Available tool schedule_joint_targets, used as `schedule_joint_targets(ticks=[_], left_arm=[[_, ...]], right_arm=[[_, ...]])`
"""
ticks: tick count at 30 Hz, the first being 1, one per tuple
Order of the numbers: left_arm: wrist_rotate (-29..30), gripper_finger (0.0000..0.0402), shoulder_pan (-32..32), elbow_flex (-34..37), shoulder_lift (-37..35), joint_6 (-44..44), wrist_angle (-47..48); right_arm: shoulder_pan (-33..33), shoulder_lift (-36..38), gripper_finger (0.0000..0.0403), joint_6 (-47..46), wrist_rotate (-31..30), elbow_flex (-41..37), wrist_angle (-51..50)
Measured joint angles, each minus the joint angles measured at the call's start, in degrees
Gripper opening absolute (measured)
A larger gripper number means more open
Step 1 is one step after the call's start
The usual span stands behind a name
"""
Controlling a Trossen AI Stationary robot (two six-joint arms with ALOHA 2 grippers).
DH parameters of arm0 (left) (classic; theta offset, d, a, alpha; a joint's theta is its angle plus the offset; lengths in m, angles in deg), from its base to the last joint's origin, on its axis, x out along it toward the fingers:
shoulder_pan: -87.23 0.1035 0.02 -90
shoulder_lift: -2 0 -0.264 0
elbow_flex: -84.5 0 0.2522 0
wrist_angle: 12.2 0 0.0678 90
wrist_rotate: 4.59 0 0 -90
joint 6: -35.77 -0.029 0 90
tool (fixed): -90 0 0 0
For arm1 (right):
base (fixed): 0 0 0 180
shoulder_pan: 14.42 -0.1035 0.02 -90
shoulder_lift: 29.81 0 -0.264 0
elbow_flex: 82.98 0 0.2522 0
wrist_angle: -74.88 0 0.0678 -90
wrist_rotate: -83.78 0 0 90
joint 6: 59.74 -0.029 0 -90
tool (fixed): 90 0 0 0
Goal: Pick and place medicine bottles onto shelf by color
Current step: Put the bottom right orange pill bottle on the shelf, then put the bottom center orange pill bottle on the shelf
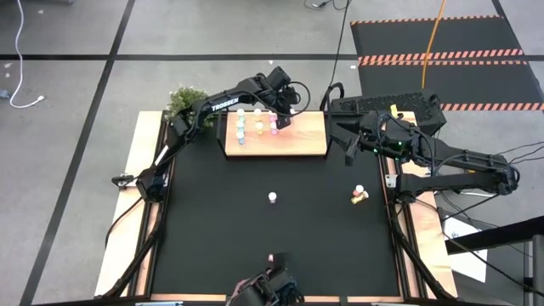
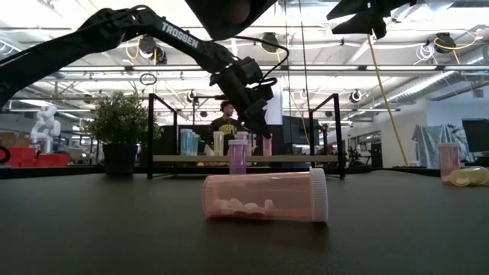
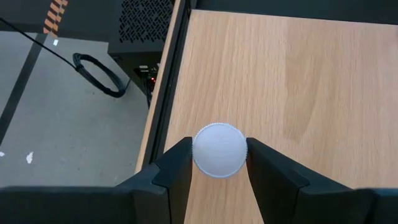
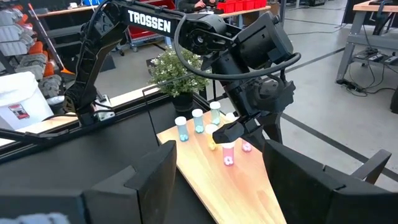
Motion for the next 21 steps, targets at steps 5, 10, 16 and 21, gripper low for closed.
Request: schedule_joint_targets(ticks=[5, 10, 16, 21], left_arm=[[0.0, 0.0177, -0.1, 0.0, 0.0, -0.3, 0.5], [0.0, 0.0221, -0.3, 0.0, 0.0, -0.7, 0.5], [3.0, 0.0263, -1.1, 0.1, -3.7, -1.3, 0.6], [3.9, 0.0282, -2.5, 0.1, -8.1, -3.0, 0.9]], right_arm=[[0.0, 0.0, 0.0235, 0.0, 0.0, 0.0, 0.0], [0.0, 0.0, 0.0235, 0.0, 0.0, 0.0, 0.0], [0.0, 0.9, 0.0235, 0.0, 0.2, 0.0, 0.0], [0.0, 1.3, 0.0235, -3.6, 0.2, 0.0, -2.4]])
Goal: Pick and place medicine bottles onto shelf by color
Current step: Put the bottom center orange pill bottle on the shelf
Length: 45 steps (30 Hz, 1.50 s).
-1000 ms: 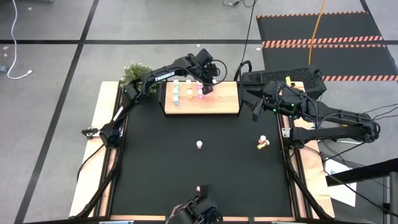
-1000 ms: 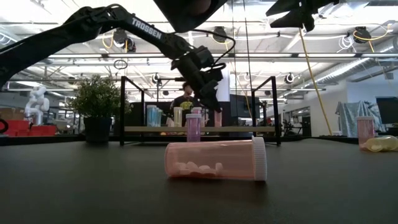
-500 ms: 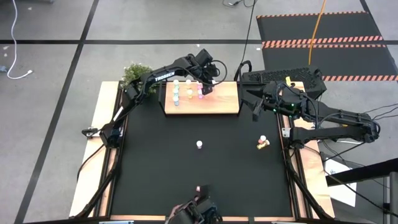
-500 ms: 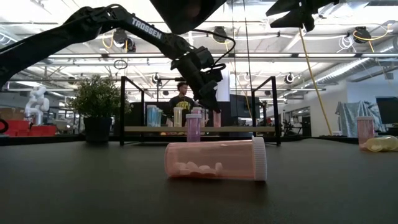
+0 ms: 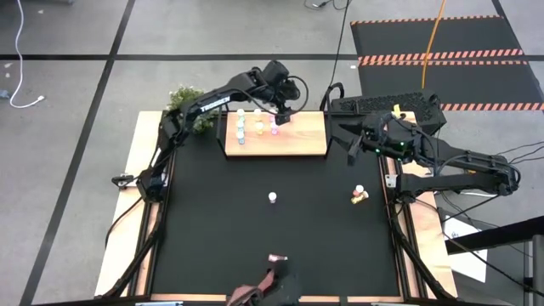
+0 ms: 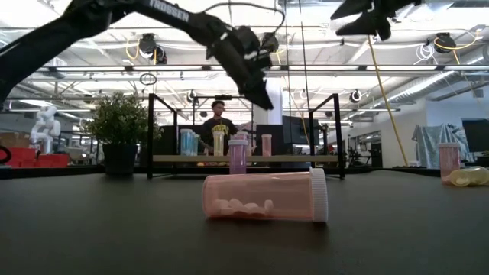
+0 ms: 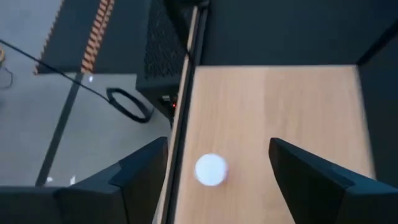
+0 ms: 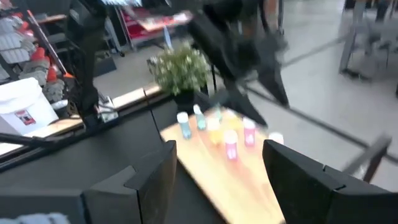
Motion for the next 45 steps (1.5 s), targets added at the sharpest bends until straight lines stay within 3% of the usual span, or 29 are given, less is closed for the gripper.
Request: schedule_joint_targets(ticks=[8, 17, 22, 29, 33, 39, 45], left_arm=[[0.7, 0.0276, -5.8, -0.1, -4.3, 1.6, 1.4], [3.8, 0.0278, -19.0, -0.1, -5.2, 10.9, 9.3], [10.1, 0.0278, -27.0, -0.1, -5.2, 15.1, 11.2], [12.7, 0.0278, -34.1, -0.1, -5.0, 27.1, 11.2], [14.9, 0.0278, -36.5, -0.1, -5.0, 28.9, 11.0], [16.7, 0.0278, -36.3, -0.1, -4.9, 27.2, 5.4], [15.8, 0.0278, -35.3, -0.1, -4.9, 25.5, 4.2]], right_arm=[[-2.5, 0.9, 0.0235, -12.3, 4.6, 0.0, -16.5], [-13.4, 1.1, 0.0235, -16.1, 7.5, -0.6, -31.9], [-20.0, 1.6, 0.0227, -20.6, 7.5, -5.2, -33.8], [-29.8, 1.7, 0.02, -31.5, 9.0, -12.5, -33.2], [-35.9, 1.6, 0.0192, -38.6, 7.7, -14.7, -33.0], [-41.6, 1.6, 0.0185, -48.0, -1.6, -14.8, -34.2], [-47.7, 1.5, 0.0184, -55.8, 0.7, -14.8, -39.6]])
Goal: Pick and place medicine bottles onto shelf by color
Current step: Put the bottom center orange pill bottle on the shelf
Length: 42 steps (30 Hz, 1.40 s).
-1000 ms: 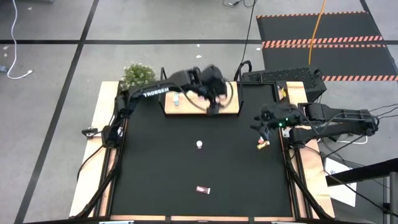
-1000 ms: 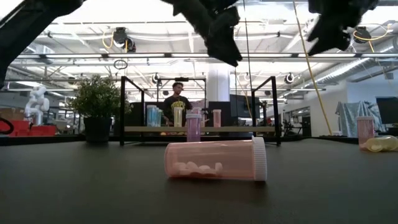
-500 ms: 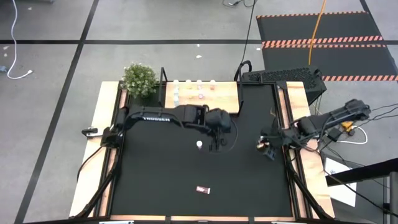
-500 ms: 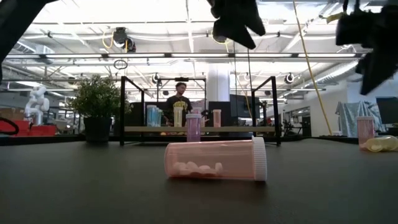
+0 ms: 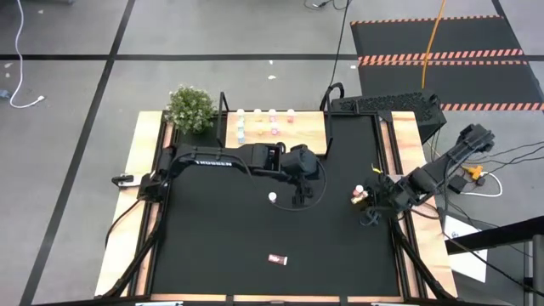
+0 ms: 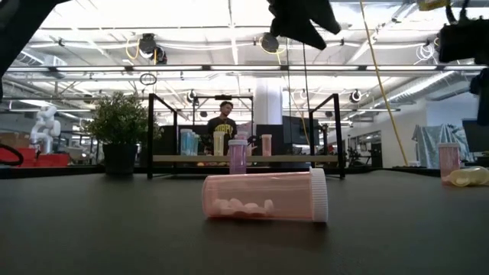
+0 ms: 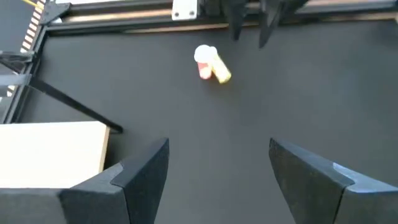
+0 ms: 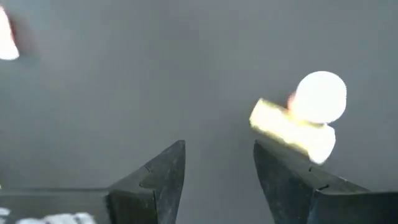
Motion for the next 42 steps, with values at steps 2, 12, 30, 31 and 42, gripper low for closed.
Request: schedule_joint_targets(ticks=[2, 12, 30, 31, 42], left_arm=[[0.0, 0.0278, 0.4, 0.0, 0.0, -1.5, 2.2], [1.3, 0.0278, 4.9, 0.0, -0.4, -5.8, 4.9], [-10.2, 0.0278, 4.9, 0.1, -12.7, -6.1, 16.0], [-10.4, 0.0278, 3.9, 0.1, -12.0, -4.5, 16.9], [-11.1, 0.0218, -14.1, 0.1, -2.8, 7.9, 22.6]], right_arm=[[-2.3, -0.1, 0.0184, -2.4, 0.5, 0.0, -1.6], [-4.7, -7.2, 0.0184, -11.7, -7.0, -0.3, -1.7], [-5.3, -11.3, 0.0158, 26.6, -2.4, 1.7, 18.5], [-5.1, -11.5, 0.0159, 30.3, -2.3, 1.7, 20.2], [-5.0, -19.3, 0.0169, 47.5, -5.8, 1.8, 40.4]])
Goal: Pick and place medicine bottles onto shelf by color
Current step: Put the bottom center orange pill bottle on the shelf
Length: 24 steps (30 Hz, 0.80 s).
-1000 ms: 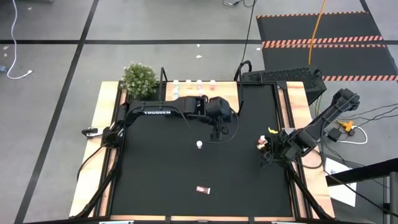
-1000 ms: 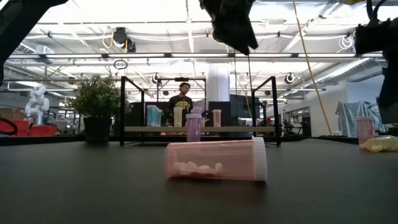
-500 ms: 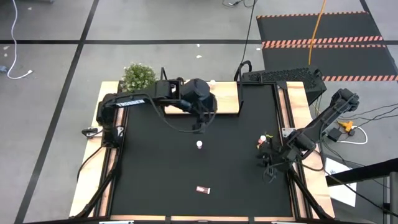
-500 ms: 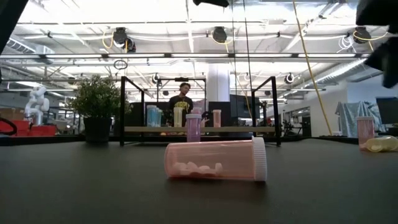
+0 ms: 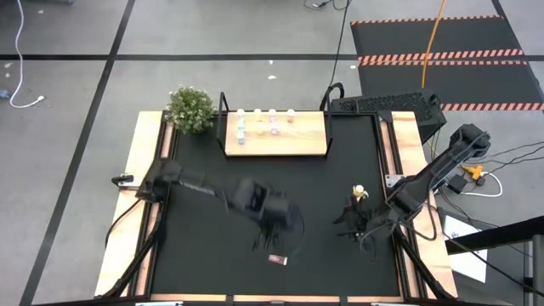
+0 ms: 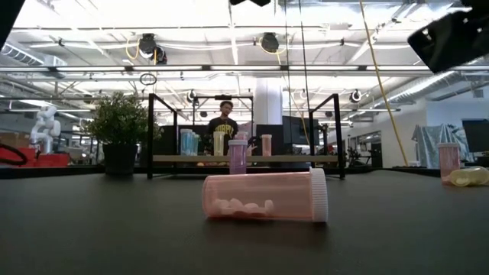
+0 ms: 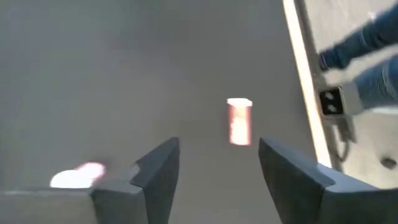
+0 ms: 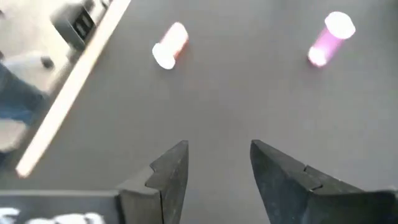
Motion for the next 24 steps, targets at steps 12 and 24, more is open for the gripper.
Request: schedule_joint_targets(ticks=[12, 24], left_arm=[[0.2, 0.021, -7.9, 0.0, 13.1, 2.6, -7.4], [1.3, 0.0203, -8.0, -0.1, 20.0, 8.9, -7.9]], right_arm=[[-1.6, -10.5, 0.0169, -5.8, -1.2, 0.0, 21.6], [-7.0, -12.4, 0.0169, -20.5, -7.4, 0.0, 23.3]])
